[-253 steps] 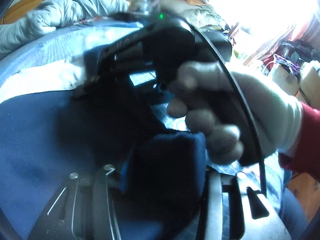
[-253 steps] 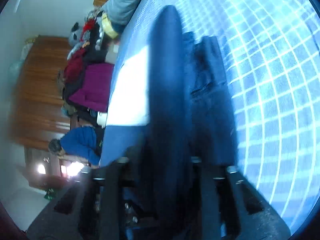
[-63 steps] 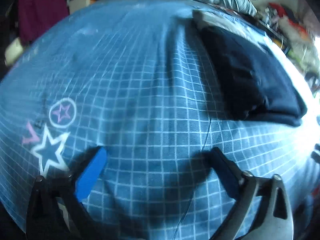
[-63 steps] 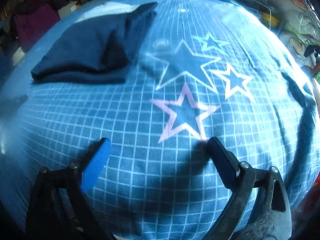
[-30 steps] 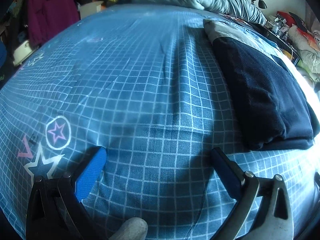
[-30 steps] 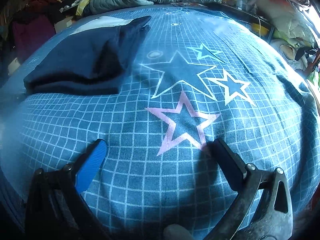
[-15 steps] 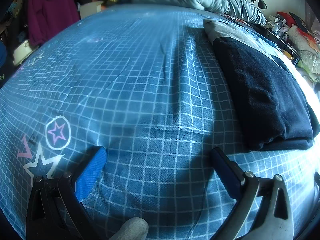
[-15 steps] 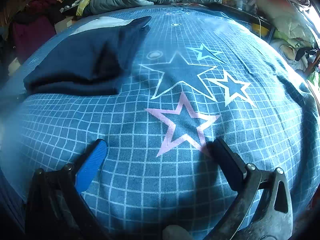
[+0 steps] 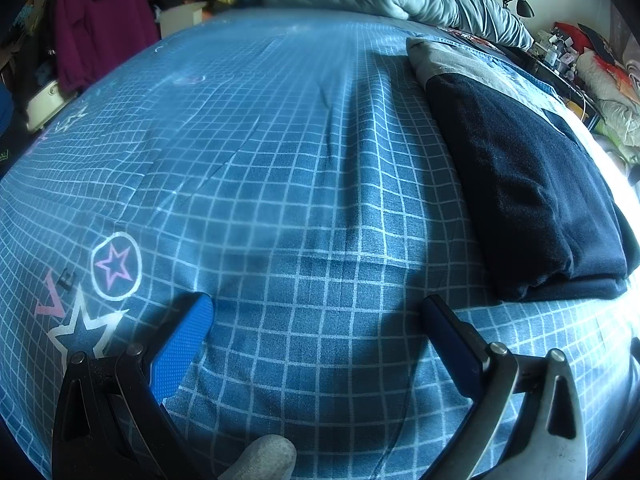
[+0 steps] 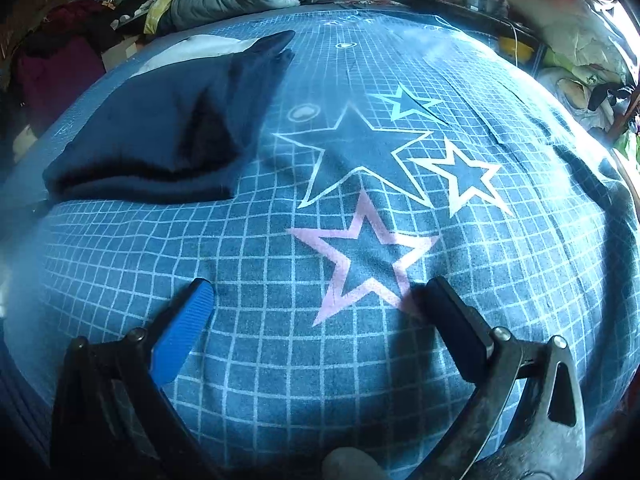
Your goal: Fold small clothes
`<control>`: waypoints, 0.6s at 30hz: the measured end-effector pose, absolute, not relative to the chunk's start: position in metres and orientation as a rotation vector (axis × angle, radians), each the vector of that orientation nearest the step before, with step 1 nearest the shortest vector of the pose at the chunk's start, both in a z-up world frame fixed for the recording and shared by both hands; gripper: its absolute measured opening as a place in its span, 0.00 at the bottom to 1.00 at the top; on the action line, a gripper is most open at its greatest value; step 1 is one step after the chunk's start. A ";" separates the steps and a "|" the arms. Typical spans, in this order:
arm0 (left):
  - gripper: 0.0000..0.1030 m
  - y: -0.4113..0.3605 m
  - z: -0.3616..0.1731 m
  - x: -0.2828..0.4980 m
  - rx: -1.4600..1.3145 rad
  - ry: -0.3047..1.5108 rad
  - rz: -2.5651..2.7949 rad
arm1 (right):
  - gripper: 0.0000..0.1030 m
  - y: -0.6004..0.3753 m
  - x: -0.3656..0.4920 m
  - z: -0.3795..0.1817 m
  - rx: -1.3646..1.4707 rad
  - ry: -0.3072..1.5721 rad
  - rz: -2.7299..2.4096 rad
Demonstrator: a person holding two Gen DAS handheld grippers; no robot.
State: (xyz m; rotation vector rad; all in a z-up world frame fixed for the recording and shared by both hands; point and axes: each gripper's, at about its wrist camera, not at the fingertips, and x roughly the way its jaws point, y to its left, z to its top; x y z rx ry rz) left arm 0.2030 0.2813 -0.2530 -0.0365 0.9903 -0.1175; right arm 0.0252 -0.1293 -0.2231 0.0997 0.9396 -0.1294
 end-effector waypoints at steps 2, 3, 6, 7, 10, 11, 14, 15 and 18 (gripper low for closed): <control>1.00 0.281 -0.253 0.203 -0.036 0.991 -0.117 | 1.00 -0.131 0.032 -0.222 0.126 0.961 -0.148; 1.00 0.281 -0.253 0.203 -0.035 0.991 -0.117 | 1.00 -0.131 0.036 -0.222 0.132 0.973 -0.160; 1.00 0.281 -0.252 0.202 -0.036 0.990 -0.117 | 1.00 -0.130 0.047 -0.224 0.139 0.975 -0.212; 1.00 0.282 -0.252 0.202 -0.037 0.990 -0.117 | 1.00 -0.128 0.048 -0.225 0.128 0.963 -0.227; 1.00 0.281 -0.253 0.202 -0.037 0.991 -0.117 | 1.00 -0.123 0.049 -0.228 0.089 0.927 -0.247; 1.00 0.282 -0.253 0.202 -0.036 0.991 -0.117 | 1.00 -0.124 0.050 -0.228 0.100 0.924 -0.242; 1.00 0.282 -0.253 0.203 -0.038 0.991 -0.118 | 1.00 -0.125 0.048 -0.229 0.114 0.917 -0.234; 1.00 0.281 -0.253 0.203 -0.038 0.991 -0.119 | 1.00 -0.125 0.050 -0.229 0.110 0.916 -0.237; 1.00 0.281 -0.253 0.204 -0.038 0.991 -0.119 | 1.00 -0.125 0.049 -0.229 0.108 0.913 -0.243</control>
